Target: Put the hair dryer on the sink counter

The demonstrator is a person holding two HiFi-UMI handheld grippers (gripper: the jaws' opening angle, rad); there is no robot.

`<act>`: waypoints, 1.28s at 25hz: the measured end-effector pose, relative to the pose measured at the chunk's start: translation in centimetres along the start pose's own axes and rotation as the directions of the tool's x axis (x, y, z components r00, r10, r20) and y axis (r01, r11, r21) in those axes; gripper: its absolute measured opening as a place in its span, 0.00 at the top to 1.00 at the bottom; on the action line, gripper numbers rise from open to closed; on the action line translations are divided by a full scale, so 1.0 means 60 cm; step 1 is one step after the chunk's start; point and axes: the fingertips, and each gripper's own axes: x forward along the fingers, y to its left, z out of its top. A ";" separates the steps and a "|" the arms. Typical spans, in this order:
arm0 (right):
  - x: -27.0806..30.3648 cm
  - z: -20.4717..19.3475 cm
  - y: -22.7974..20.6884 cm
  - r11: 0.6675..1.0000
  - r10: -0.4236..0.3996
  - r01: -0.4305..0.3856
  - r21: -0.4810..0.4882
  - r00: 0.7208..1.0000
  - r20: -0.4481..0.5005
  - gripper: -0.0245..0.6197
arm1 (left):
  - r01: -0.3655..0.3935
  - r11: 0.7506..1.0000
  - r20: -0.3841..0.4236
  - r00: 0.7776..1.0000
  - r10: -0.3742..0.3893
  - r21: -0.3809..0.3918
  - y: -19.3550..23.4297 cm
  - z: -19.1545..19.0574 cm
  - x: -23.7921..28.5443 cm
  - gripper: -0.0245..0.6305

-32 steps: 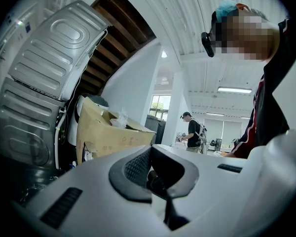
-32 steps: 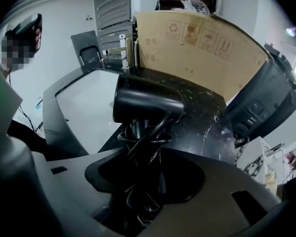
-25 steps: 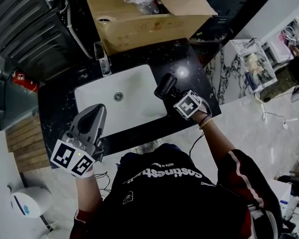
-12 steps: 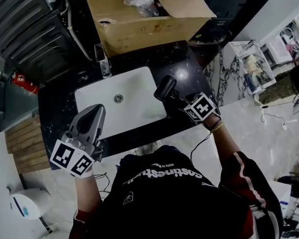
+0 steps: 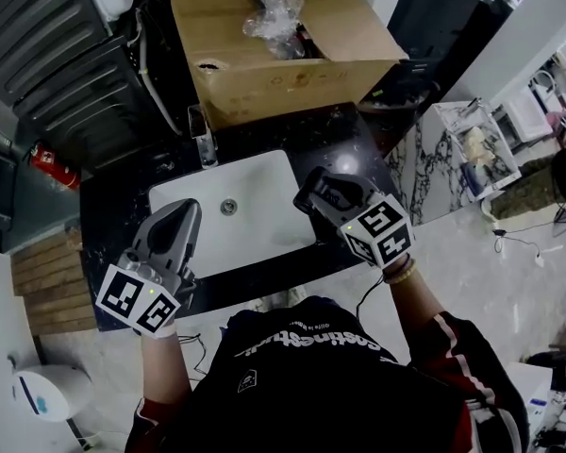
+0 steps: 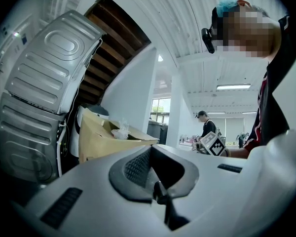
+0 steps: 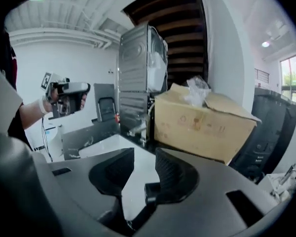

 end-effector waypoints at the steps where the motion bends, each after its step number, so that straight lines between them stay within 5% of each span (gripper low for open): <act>1: 0.002 0.026 0.013 1.000 0.009 -0.009 -0.012 0.999 0.047 0.73 | -0.002 1.000 0.005 1.000 0.002 0.007 0.000 0.005 0.001 0.94; 12: 0.003 0.252 0.166 0.980 0.187 -0.147 -0.134 0.911 0.368 0.86 | -0.034 0.997 0.039 0.999 0.031 0.069 -0.012 0.036 0.008 0.94; 19: -0.019 0.309 0.208 0.974 0.225 -0.190 -0.122 0.851 0.474 0.89 | -0.060 0.993 0.045 0.997 0.055 0.105 -0.017 0.044 -0.004 0.94; 32: -0.009 0.304 0.203 0.975 0.222 -0.204 -0.089 0.860 0.460 0.89 | -0.062 0.993 0.047 0.997 0.058 0.104 -0.008 0.046 -0.011 0.94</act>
